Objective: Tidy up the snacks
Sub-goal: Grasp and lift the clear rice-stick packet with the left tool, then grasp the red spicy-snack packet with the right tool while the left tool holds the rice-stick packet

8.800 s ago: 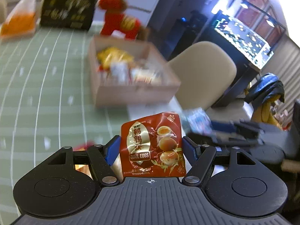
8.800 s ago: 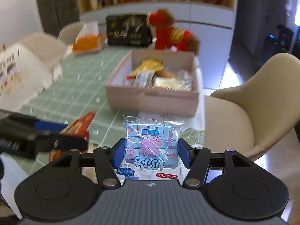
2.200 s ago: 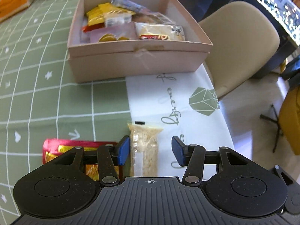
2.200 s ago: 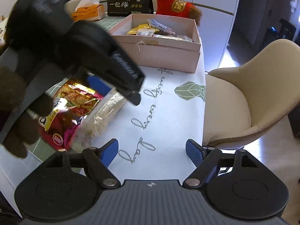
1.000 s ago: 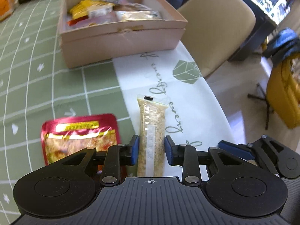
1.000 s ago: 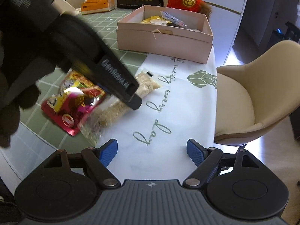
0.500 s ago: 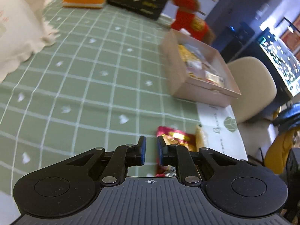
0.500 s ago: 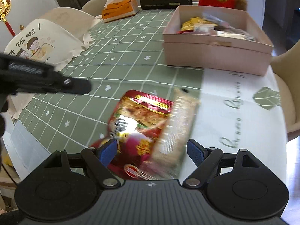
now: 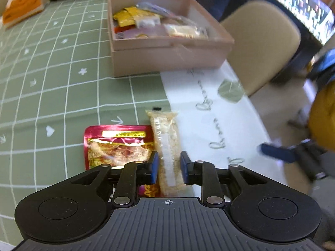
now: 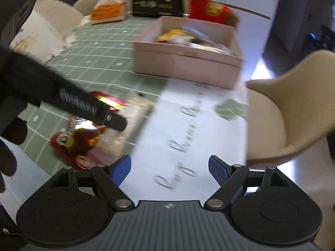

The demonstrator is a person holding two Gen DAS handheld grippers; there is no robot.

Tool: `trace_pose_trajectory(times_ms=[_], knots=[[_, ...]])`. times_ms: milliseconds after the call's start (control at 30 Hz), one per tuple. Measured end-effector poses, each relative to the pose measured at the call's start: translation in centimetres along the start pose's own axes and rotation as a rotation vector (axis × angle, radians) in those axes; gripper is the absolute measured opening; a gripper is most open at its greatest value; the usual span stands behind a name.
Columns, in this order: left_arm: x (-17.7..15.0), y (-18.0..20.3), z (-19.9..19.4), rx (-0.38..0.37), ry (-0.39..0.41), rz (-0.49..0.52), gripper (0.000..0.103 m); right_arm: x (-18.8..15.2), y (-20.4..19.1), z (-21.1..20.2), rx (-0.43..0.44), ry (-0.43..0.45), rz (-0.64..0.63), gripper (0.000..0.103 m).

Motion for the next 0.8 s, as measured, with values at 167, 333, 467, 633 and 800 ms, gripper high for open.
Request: trace_pose_trajectory(times_ms=[167, 333, 467, 633, 800], knots=[[0.1, 0.7, 1.5, 0.018, -0.036, 0.004, 0.04, -0.8, 1.7, -0.1, 0.008, 0.0, 0.057, 0.082], [0.4, 1.4, 2.0, 0.047, -0.039, 0.054, 0.04, -1.2, 1.5, 0.0, 0.004, 0.006, 0.039, 0.082], [-0.2, 1.1, 1.6, 0.04, 0.015, 0.002, 0.04, -1.2, 1.3, 0.4, 0.002, -0.001, 0.043, 0.082], [-1.0, -1.2, 0.2, -0.061, 0.069, -0.144, 0.033, -0.6, -0.2, 0.4, 0.029, -0.002, 0.02, 0.082], [-2.4, -6.8, -5.2, -0.011, 0.21, -0.276, 0.033, 1.1, -3.4, 1.4, 0.14, -0.041, 0.053, 0.082]])
Point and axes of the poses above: each gripper's, at about its wrist camera, not at the fingertips, and z roughly the way its jaws point, y to its right, x to its top, the point moved 6 cm from there along z, roughly the way its jaws point, and after that the axes turned 8 degrees about z, right-handed, at the moved point
